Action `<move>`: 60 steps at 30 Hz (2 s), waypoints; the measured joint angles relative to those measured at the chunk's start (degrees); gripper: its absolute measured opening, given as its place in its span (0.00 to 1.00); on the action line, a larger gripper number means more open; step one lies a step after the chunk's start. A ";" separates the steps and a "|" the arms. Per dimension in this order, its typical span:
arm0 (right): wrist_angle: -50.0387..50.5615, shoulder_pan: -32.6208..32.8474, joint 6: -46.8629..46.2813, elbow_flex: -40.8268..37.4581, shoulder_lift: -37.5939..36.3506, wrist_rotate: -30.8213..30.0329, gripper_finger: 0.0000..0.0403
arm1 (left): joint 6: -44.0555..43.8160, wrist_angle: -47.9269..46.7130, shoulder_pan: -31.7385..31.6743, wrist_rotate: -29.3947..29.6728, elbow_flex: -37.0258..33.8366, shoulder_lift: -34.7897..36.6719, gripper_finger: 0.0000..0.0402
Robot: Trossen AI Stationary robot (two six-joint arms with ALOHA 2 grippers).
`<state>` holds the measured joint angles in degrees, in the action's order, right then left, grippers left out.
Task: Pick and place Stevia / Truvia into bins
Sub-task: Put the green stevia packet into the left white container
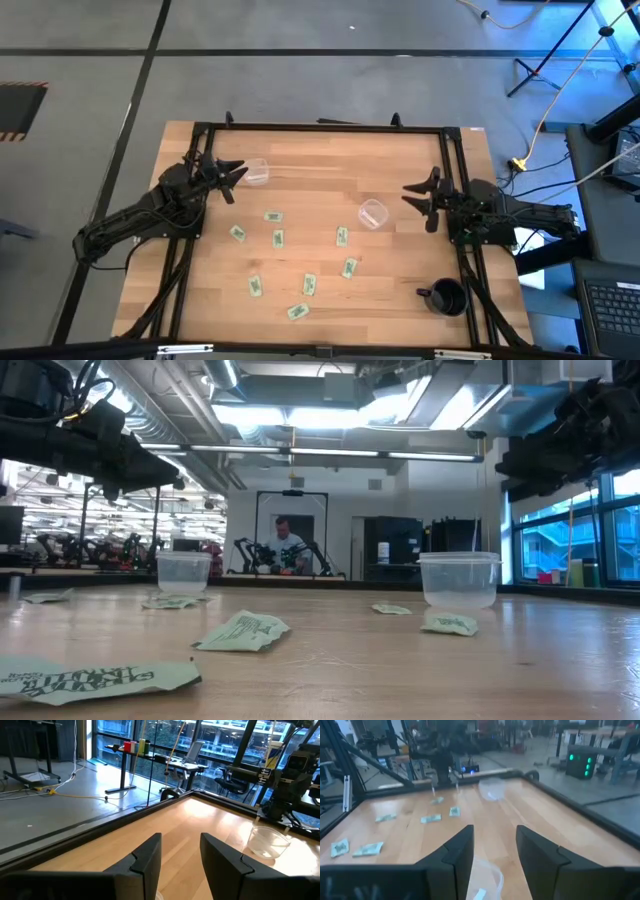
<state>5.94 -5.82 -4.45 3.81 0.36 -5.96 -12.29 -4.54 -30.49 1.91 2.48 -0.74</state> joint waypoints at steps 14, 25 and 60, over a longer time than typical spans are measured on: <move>-6.10 0.00 0.68 0.00 0.00 0.00 0.38 | 0.00 -0.02 -0.01 0.00 0.00 -0.01 0.32; -6.07 0.00 1.90 0.00 0.00 -0.04 0.38 | 8.45 0.00 -0.01 0.43 0.00 -0.01 0.32; -3.87 -0.01 -0.92 0.00 -0.01 -8.80 0.38 | 6.67 15.11 5.77 -14.85 1.12 -8.04 0.38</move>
<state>2.07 -5.84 -5.37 3.81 0.35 -14.75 -5.63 10.58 -24.72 -12.93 3.60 -8.78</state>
